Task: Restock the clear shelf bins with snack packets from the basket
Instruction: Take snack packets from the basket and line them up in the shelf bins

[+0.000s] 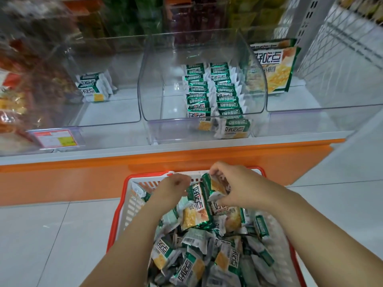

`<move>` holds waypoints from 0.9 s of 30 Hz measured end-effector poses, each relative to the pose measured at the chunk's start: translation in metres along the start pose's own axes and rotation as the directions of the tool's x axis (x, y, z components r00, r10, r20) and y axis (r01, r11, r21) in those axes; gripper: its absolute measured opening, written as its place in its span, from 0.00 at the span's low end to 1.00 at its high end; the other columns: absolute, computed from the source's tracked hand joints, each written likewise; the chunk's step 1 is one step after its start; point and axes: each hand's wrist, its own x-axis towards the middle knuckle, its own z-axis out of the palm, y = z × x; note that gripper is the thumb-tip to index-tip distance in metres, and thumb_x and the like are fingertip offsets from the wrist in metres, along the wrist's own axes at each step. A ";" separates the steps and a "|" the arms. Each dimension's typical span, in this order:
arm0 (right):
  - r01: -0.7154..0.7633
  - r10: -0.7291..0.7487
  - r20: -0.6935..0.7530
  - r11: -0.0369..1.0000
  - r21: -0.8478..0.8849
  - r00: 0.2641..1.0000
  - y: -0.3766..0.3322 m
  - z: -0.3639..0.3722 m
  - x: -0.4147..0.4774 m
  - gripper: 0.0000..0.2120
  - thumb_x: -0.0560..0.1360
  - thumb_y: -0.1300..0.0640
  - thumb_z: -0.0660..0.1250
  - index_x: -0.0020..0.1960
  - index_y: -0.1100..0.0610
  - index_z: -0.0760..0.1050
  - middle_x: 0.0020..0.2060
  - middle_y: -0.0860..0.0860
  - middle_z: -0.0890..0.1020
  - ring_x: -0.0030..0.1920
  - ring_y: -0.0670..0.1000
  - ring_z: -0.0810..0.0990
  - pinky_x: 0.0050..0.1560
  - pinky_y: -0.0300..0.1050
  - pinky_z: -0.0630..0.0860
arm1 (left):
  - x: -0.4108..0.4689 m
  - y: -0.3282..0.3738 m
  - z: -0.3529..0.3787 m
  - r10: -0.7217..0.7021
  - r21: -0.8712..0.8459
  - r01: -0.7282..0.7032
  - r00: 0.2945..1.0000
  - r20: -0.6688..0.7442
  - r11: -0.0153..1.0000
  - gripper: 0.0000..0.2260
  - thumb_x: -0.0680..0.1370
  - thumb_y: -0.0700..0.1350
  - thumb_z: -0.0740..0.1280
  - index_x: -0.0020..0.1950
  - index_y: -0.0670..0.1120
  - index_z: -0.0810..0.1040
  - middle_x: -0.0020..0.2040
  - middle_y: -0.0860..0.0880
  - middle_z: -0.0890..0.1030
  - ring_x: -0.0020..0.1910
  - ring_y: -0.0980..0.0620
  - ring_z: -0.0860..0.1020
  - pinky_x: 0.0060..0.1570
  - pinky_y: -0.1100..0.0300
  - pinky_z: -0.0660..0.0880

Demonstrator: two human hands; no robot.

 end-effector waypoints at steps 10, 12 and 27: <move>0.234 -0.230 -0.231 0.972 -0.012 0.945 -0.021 -0.013 -0.021 0.29 0.72 0.66 0.67 0.67 0.42 0.71 0.66 0.36 0.69 0.60 0.38 0.71 0.55 0.31 0.69 | -0.048 0.051 -0.017 0.125 -0.705 0.031 0.978 0.169 0.709 0.20 0.70 0.50 0.67 0.61 0.45 0.76 0.49 0.43 0.83 0.34 0.51 0.81 0.40 0.60 0.80; 0.222 -0.178 -0.324 0.970 0.103 0.929 -0.017 -0.020 -0.021 0.26 0.72 0.63 0.69 0.66 0.43 0.71 0.63 0.37 0.72 0.57 0.38 0.73 0.58 0.38 0.73 | -0.050 0.056 -0.022 0.154 -0.771 -0.030 0.984 0.089 0.636 0.17 0.71 0.44 0.66 0.60 0.45 0.76 0.46 0.44 0.84 0.35 0.51 0.82 0.42 0.58 0.81; 0.327 -0.019 -0.581 0.841 0.430 0.814 -0.019 -0.038 -0.022 0.17 0.72 0.57 0.72 0.53 0.39 0.72 0.42 0.40 0.78 0.44 0.38 0.79 0.45 0.32 0.76 | -0.069 0.115 -0.062 0.561 0.341 -0.481 0.805 -0.192 0.808 0.15 0.73 0.53 0.71 0.53 0.68 0.71 0.45 0.73 0.74 0.45 0.74 0.72 0.44 0.77 0.69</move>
